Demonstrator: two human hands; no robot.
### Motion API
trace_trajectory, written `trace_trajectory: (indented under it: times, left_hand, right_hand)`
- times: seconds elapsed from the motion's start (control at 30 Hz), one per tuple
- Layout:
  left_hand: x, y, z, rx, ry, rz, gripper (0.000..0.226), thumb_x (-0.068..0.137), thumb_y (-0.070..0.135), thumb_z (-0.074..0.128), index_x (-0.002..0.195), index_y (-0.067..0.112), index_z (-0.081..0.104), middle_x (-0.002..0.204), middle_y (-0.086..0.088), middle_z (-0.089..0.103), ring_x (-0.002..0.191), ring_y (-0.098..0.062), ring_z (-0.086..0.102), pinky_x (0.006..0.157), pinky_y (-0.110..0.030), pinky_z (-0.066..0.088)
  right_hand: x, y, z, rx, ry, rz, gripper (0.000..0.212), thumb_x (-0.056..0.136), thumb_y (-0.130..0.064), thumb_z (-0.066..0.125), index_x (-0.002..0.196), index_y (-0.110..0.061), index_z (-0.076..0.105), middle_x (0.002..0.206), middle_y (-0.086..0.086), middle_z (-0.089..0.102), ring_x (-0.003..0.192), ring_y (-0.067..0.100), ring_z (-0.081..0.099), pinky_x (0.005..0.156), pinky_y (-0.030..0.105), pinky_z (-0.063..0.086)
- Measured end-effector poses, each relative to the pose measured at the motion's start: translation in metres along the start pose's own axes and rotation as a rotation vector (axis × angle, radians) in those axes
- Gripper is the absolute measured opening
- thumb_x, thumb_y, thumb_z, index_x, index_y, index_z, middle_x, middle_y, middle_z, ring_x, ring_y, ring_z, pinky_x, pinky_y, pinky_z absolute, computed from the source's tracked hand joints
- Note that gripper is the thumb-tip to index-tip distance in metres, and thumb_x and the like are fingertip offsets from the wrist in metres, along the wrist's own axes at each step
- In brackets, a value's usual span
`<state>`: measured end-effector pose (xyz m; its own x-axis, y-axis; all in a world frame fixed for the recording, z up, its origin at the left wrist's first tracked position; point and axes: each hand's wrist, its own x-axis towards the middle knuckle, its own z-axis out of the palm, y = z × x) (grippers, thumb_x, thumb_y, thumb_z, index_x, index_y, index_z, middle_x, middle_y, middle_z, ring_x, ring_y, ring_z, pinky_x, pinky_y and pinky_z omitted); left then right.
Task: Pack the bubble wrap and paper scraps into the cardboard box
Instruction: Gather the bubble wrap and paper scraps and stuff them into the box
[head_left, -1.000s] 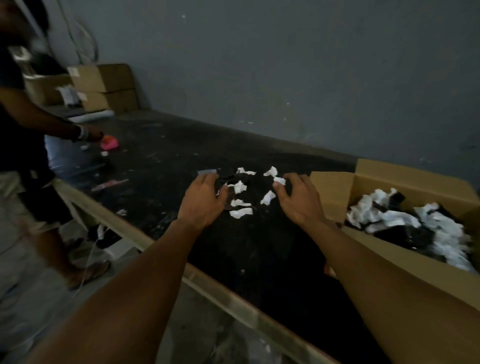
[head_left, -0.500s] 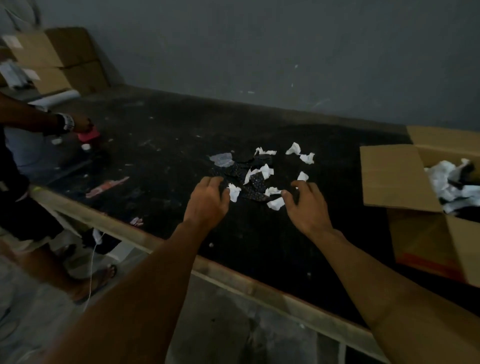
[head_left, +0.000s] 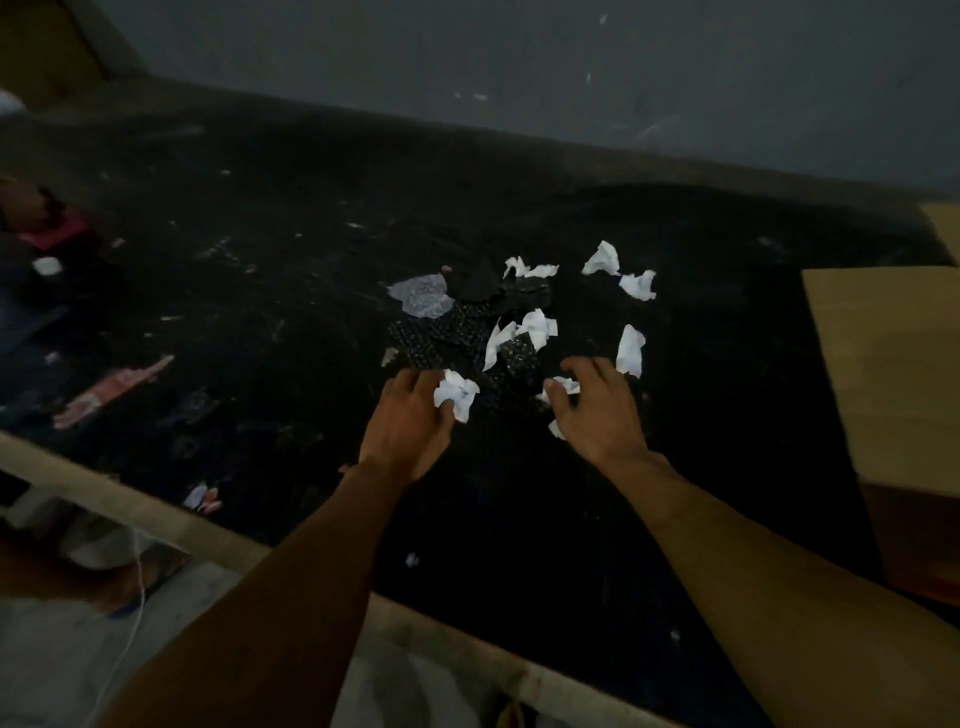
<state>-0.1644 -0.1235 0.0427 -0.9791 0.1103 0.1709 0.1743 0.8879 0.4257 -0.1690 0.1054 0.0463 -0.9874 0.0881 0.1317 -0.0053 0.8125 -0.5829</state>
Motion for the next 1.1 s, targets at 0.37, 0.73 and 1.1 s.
trace_trajectory:
  times: [0.37, 0.73, 1.1]
  left_hand:
    - [0.042, -0.045, 0.069, -0.012, -0.229, 0.230, 0.069, 0.085, 0.055, 0.055, 0.145, 0.035, 0.028, 0.153, -0.009, 0.025, 0.141, -0.034, 0.023, 0.111, -0.059, 0.025]
    - [0.066, -0.048, 0.102, -0.135, -0.097, 0.266, 0.022, 0.085, 0.031, 0.064, 0.083, 0.009, 0.060, 0.090, -0.011, 0.058, 0.090, -0.033, 0.050, 0.085, -0.037, 0.036]
    - [0.072, -0.062, 0.104, -0.184, -0.086, 0.315, 0.025, 0.086, 0.022, 0.051, 0.094, 0.008, 0.069, 0.098, -0.016, 0.057, 0.088, -0.034, 0.055, 0.082, -0.036, 0.048]
  right_hand:
    - [0.008, 0.030, 0.055, -0.193, -0.084, 0.087, 0.065, 0.088, -0.055, 0.054, 0.145, -0.033, 0.034, 0.160, 0.002, 0.018, 0.145, 0.027, 0.016, 0.117, 0.050, 0.020]
    - [0.021, 0.030, 0.109, -0.042, 0.188, 0.165, 0.021, 0.082, -0.027, 0.069, 0.082, -0.008, 0.060, 0.118, 0.017, 0.055, 0.111, 0.034, 0.046, 0.094, 0.044, 0.042]
    - [0.031, 0.026, 0.106, -0.015, 0.146, 0.166, 0.028, 0.079, 0.004, 0.055, 0.101, -0.005, 0.070, 0.103, 0.013, 0.055, 0.094, 0.028, 0.056, 0.083, 0.032, 0.049]
